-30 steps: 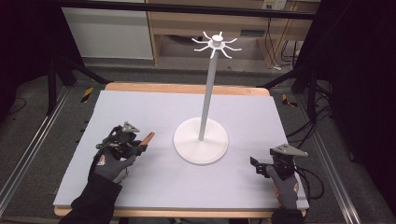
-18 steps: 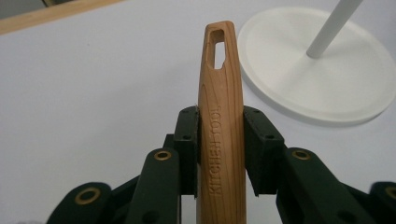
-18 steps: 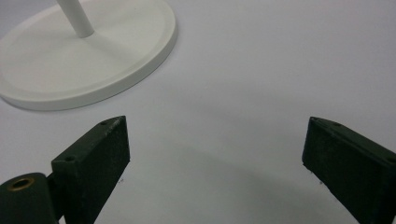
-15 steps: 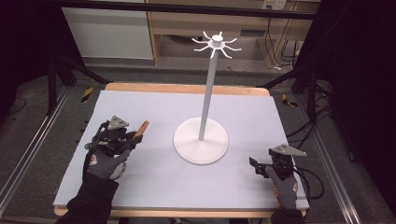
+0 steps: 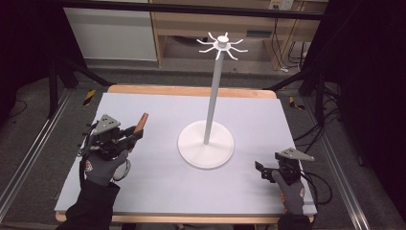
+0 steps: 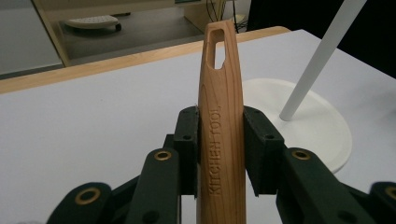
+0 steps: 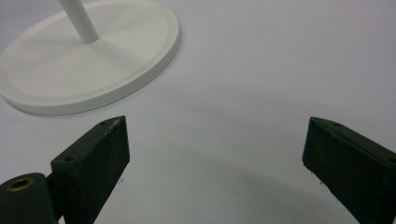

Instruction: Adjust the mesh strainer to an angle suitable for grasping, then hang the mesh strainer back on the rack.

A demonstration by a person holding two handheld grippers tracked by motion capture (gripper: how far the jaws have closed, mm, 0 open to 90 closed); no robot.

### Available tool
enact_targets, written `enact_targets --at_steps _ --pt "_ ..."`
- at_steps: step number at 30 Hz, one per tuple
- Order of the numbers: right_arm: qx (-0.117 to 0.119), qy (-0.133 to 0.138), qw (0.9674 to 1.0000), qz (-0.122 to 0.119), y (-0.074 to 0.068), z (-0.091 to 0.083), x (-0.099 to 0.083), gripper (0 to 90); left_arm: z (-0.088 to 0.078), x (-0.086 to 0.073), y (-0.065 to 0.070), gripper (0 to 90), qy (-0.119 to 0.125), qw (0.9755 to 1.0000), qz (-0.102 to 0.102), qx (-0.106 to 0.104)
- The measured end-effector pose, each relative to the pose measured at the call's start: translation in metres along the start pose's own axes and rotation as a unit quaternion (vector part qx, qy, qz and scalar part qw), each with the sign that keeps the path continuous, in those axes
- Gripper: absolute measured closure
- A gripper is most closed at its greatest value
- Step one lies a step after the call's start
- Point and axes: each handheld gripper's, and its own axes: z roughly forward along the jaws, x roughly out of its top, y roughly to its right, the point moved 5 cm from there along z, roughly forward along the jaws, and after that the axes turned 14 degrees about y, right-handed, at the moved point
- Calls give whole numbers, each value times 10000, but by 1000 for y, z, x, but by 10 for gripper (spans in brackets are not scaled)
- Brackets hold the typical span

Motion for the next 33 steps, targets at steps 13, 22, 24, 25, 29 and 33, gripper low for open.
enact_targets --at_steps 13,22,24,25,29,33 --pt "12 127 9999 -38 0 -1 5 77 -3 26 17 682 636 9979 43 -126" --pt "211 394 9990 68 -8 -1 18 68 -16 69 23 682 1103 9936 38 -253" --pt "170 304 9994 85 -8 1 14 64 -20 77 21 682 1272 9916 -22 -240" --pt "166 247 9995 46 -8 2 11 71 -20 79 20 682 1335 9906 -98 -274" --pt "69 31 9998 -160 -5 5 4 69 -9 76 19 682 1271 9913 -194 -286" --pt "51 64 9998 -159 -3 4 6 68 3 75 24 682 1268 9913 -171 -323"
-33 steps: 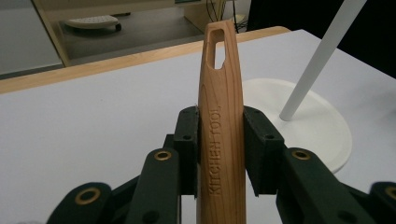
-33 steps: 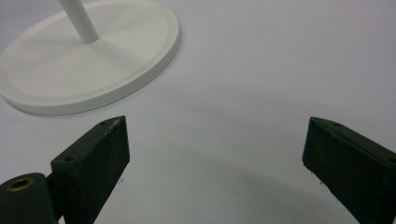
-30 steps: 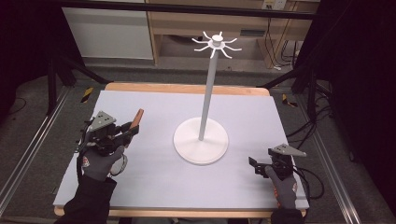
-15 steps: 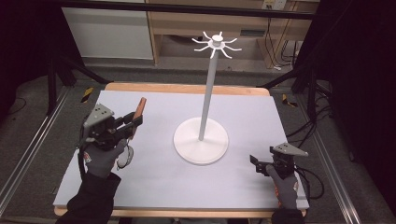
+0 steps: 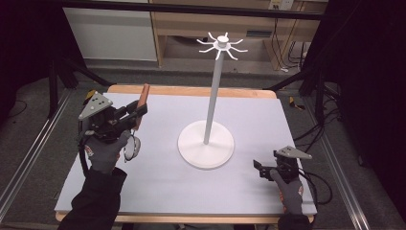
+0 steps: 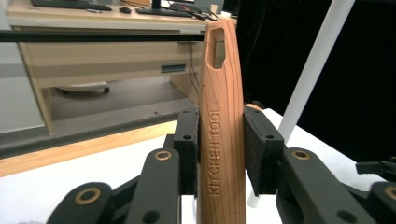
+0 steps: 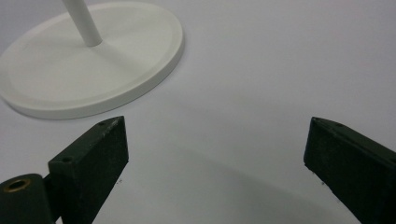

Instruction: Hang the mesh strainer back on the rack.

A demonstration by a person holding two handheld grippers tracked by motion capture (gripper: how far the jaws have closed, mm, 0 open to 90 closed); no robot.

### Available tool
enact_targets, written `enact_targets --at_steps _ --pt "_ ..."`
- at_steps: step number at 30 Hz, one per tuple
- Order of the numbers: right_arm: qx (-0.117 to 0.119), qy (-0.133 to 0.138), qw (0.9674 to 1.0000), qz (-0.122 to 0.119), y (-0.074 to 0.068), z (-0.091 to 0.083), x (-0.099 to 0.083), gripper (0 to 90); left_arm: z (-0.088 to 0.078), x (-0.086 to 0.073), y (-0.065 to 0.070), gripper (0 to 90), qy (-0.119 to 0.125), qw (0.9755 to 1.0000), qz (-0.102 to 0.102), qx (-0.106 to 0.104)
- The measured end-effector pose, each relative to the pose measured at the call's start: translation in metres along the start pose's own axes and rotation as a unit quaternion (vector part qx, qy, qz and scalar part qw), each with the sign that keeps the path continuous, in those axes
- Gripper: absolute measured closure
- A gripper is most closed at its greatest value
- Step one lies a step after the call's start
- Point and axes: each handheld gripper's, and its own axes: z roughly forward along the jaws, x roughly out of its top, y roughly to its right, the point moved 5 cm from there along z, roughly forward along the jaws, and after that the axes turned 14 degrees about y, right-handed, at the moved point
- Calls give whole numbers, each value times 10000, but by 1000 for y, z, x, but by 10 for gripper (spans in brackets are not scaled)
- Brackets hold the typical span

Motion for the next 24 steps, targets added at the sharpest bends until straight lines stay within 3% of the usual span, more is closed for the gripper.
enact_targets --at_steps 5,18,24 --pt "-24 -15 10000 -18 0 -1 -3 68 7 1 11 682 26 10000 45 -71" --pt "-8 -13 10000 -46 1 -1 -2 68 18 37 31 682 391 9989 148 -223" --pt "-20 33 10000 -10 1 -1 -1 68 19 51 40 683 468 9981 294 -268"
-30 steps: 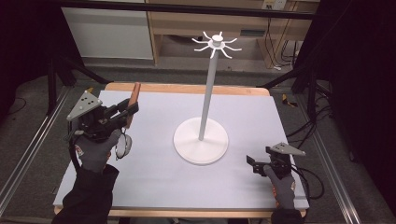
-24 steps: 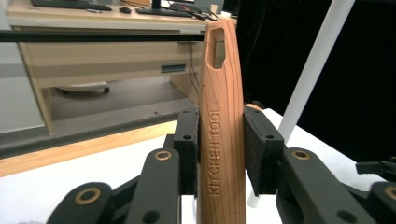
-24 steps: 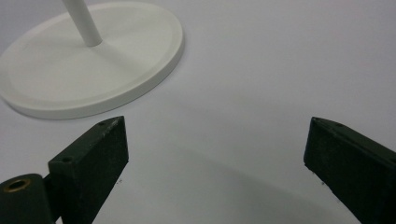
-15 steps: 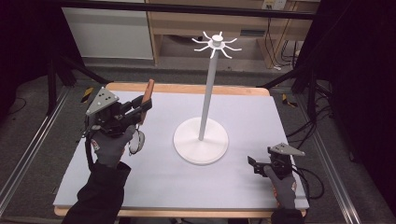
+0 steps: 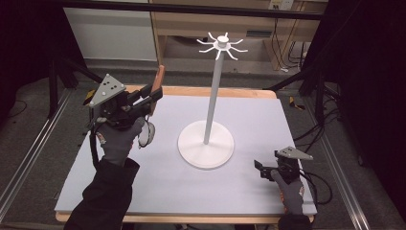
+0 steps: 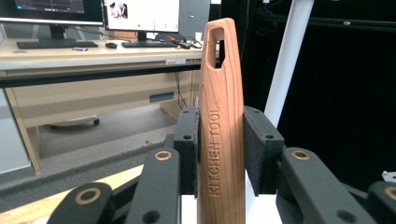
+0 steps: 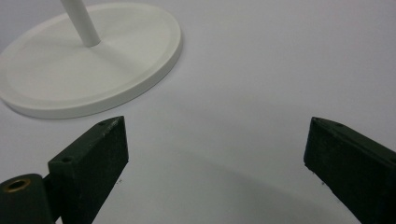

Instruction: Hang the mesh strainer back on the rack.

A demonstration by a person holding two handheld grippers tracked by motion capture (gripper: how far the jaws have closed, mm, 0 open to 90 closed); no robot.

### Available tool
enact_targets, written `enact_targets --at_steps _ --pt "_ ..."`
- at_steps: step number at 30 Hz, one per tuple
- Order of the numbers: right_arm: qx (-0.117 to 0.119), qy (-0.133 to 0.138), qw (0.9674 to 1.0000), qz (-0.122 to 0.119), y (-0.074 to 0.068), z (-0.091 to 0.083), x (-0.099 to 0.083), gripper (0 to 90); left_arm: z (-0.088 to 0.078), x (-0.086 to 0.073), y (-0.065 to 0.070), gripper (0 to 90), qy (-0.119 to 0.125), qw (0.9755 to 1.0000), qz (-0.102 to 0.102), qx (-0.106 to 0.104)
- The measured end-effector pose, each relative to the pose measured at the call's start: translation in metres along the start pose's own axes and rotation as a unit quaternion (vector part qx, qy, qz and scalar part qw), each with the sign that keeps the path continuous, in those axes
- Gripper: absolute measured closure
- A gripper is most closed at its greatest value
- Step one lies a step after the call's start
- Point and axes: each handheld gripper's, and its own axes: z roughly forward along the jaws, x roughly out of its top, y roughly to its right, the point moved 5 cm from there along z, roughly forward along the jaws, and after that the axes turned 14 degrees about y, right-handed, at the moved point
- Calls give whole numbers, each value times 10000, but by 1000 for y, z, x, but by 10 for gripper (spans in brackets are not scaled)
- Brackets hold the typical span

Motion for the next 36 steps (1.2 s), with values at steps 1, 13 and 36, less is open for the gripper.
enact_targets --at_steps 1,13,36 --pt "-1 -18 10000 -1 0 0 0 68 0 2 1 683 19 10000 19 -1" --pt "7 -29 10000 23 -1 0 -1 68 11 15 14 683 105 9998 157 -89" --pt "6 -24 10000 17 0 0 -1 68 33 29 36 684 237 9988 339 -246"
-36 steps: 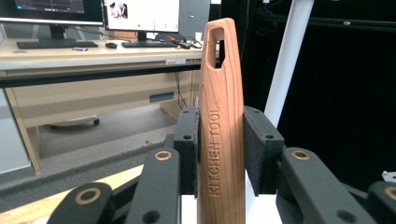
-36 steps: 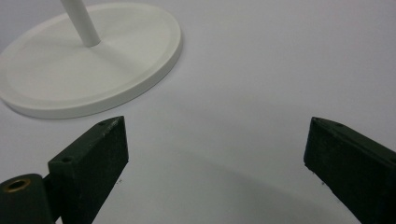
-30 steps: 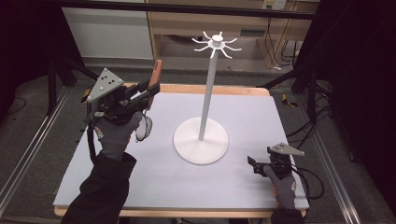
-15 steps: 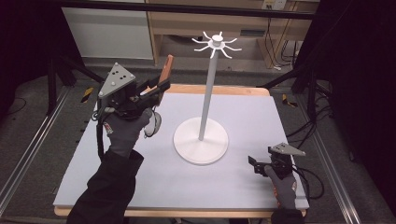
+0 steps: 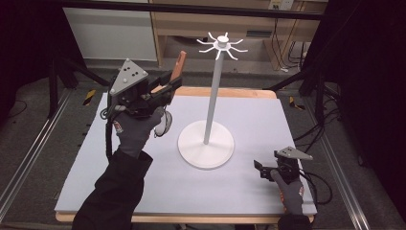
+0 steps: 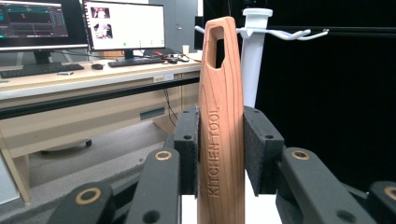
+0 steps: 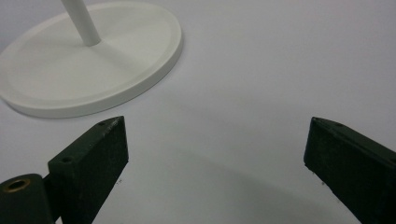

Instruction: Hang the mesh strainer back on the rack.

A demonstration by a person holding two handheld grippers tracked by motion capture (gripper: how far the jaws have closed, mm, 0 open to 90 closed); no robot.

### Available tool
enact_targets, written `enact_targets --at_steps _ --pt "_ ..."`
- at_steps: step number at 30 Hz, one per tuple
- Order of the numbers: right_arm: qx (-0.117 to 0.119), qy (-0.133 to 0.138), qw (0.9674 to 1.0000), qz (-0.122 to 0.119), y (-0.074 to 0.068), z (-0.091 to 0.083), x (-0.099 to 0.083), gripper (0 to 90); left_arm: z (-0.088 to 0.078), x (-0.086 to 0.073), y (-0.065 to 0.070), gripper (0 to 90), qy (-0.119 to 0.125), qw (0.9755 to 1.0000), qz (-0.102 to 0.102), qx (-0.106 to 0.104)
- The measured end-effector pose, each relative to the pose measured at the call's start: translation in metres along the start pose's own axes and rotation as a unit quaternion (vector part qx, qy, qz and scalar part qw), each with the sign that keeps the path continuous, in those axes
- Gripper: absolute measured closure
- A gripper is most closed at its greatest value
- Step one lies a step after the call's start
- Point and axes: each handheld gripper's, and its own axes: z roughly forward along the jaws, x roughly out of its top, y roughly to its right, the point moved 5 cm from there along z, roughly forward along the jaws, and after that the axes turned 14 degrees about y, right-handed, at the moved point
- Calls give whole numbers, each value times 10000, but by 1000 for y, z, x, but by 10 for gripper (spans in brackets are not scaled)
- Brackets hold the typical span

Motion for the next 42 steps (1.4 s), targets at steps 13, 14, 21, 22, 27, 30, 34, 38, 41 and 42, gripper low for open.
enact_targets --at_steps 13,14,21,22,27,30,34,38,41,42 --pt "-4 11 10000 15 1 0 0 67 10 4 4 685 -5 10000 66 -53" --pt "-5 9 10000 17 1 0 0 68 10 5 4 685 -15 10000 77 -52" --pt "2 11 10000 17 0 0 0 68 13 9 5 686 -43 9999 69 -66" --pt "-4 5 10000 31 0 0 0 67 13 10 6 686 -52 9999 73 -86" --pt "0 10 10000 19 1 0 0 68 17 10 10 686 -77 9998 108 -128" --pt "3 8 10000 20 0 0 0 67 20 11 11 686 -98 9998 118 -136" --pt "12 19 10000 12 1 0 0 68 23 9 13 687 -139 9997 154 -146" --pt "23 19 10000 35 0 0 0 68 25 8 13 687 -179 9996 175 -131" --pt "3 5 10000 23 0 0 0 67 27 9 13 687 -173 9996 175 -140" --pt "5 5 10000 25 0 0 0 67 27 9 14 687 -177 9996 188 -133"
